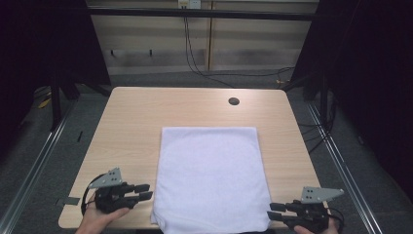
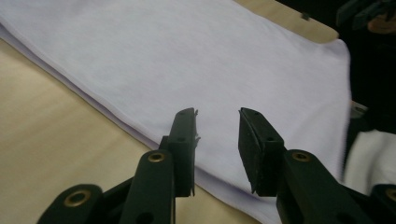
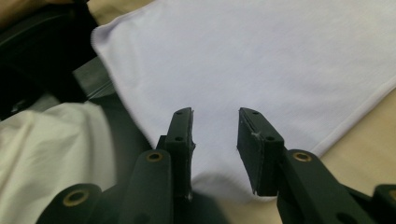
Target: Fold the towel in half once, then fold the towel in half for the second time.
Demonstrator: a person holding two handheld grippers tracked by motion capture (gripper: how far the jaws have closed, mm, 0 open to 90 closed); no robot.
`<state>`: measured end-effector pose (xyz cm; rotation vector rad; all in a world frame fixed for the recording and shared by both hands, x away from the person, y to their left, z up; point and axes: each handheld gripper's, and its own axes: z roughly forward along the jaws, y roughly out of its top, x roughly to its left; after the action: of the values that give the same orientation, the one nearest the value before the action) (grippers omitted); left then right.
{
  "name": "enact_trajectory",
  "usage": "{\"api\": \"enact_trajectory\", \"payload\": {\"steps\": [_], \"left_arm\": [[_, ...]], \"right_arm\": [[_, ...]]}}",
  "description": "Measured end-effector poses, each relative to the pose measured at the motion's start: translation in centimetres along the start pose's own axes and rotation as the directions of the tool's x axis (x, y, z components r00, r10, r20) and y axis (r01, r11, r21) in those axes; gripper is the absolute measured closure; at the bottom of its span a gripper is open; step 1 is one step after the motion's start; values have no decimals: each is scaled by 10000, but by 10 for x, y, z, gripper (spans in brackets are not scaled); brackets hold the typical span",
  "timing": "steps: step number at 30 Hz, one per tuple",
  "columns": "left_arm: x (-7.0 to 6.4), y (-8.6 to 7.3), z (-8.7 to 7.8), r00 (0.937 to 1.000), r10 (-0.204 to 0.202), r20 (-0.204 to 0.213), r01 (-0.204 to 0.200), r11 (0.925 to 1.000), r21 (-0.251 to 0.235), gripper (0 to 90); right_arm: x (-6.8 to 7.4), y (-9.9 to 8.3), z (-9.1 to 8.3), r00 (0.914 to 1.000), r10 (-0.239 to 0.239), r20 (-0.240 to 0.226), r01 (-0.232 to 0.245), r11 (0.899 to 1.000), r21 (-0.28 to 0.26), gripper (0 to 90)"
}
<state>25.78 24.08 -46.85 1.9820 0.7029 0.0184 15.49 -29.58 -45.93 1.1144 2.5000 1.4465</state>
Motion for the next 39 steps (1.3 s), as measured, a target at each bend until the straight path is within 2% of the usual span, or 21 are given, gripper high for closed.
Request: {"api": "enact_trajectory", "payload": {"steps": [2, 4, 7, 9, 11, 13, 14, 15, 17, 19, 21, 22, 24, 26, 28, 30, 31, 34, 36, 38, 39], "left_arm": [[14, 9, 12, 9994, -347, -80, 347, 9994, 77, 657], [26, 18, 25, 9980, -392, -490, 404, 9989, 237, 667], [42, 28, 46, 9968, -465, -650, 499, 9974, 523, 663], [51, 33, 59, 9952, -324, -924, 393, 9965, 741, 664], [60, 37, 71, 9942, -479, -963, 566, 9943, 904, 656], [65, 37, 80, 9902, -477, -1313, 599, 9941, 903, 664], [66, 36, 83, 9902, -493, -1304, 623, 9933, 977, 669], [67, 35, 88, 9906, -339, -1328, 517, 9898, 1326, 667], [66, 34, 90, 9901, -317, -1366, 499, 9900, 1320, 668], [67, 34, 89, 9906, -410, -1306, 585, 9893, 1335, 675], [65, 33, 88, 9903, -264, -1361, 447, 9900, 1336, 683], [64, 33, 88, 9895, -175, -1433, 377, 9894, 1400, 682], [61, 32, 87, 9889, -34, -1484, 256, 9887, 1479, 683], [57, 30, 85, 9892, -81, -1466, 311, 9875, 1547, 704], [51, 26, 80, 9901, 163, -1397, 78, 9854, 1702, 723], [44, 22, 76, 9928, 101, -1195, 108, 9849, 1731, 745], [42, 20, 74, 9949, 67, -1003, 117, 9834, 1810, 745], [34, 15, 68, 9950, 104, -991, 90, 9811, 1932, 755], [26, 11, 63, 9928, 373, -1134, -135, 9789, 2039, 761], [20, 8, 59, 9946, 282, -1002, -64, 9773, 2117, 744], [17, 6, 57, 9951, 346, -931, -138, 9764, 2155, 737]], "right_arm": [[-10, 9, 9, 9997, -67, 229, 68, 10000, -26, 660], [-23, 20, 20, 9988, -25, 486, 25, 10000, -1, 640], [-44, 38, 39, 9966, -71, 815, 69, 10000, 23, 642], [-57, 50, 54, 9954, -33, 961, 18, 9999, 159, 642], [-66, 58, 68, 9931, -164, 1162, 120, 9992, 383, 640], [-74, 65, 83, 9903, -385, 1335, 297, 9973, 678, 638], [-78, 67, 90, 9902, -319, 1357, 225, 9973, 704, 634], [-80, 69, 94, 9887, -336, 1464, 221, 9966, 791, 628], [-85, 73, 104, 9824, -524, 1791, 333, 9936, 1076, 612], [-93, 76, 112, 9795, -462, 1961, 271, 9947, 992, 605], [-98, 77, 118, 9749, -459, 2178, 215, 9934, 1129, 600], [-100, 76, 120, 9755, -373, 2167, 123, 9932, 1158, 599], [-99, 74, 122, 9756, -408, 2156, 144, 9923, 1228, 590], [-96, 75, 121, 9766, -442, 2107, 131, 9891, 1469, 591], [-93, 73, 120, 9785, -553, 1987, 237, 9871, 1582, 592], [-86, 70, 118, 9775, -690, 1992, 355, 9853, 1674, 594], [-82, 67, 117, 9805, -663, 1850, 355, 9856, 1654, 595], [-74, 62, 112, 9866, -608, 1511, 334, 9835, 1776, 602], [-70, 58, 108, 9893, -505, 1370, 254, 9835, 1793, 616], [-64, 54, 105, 9931, -397, 1102, 195, 9837, 1789, 623], [-59, 52, 104, 9924, -590, 1078, 376, 9810, 1905, 622]]}}
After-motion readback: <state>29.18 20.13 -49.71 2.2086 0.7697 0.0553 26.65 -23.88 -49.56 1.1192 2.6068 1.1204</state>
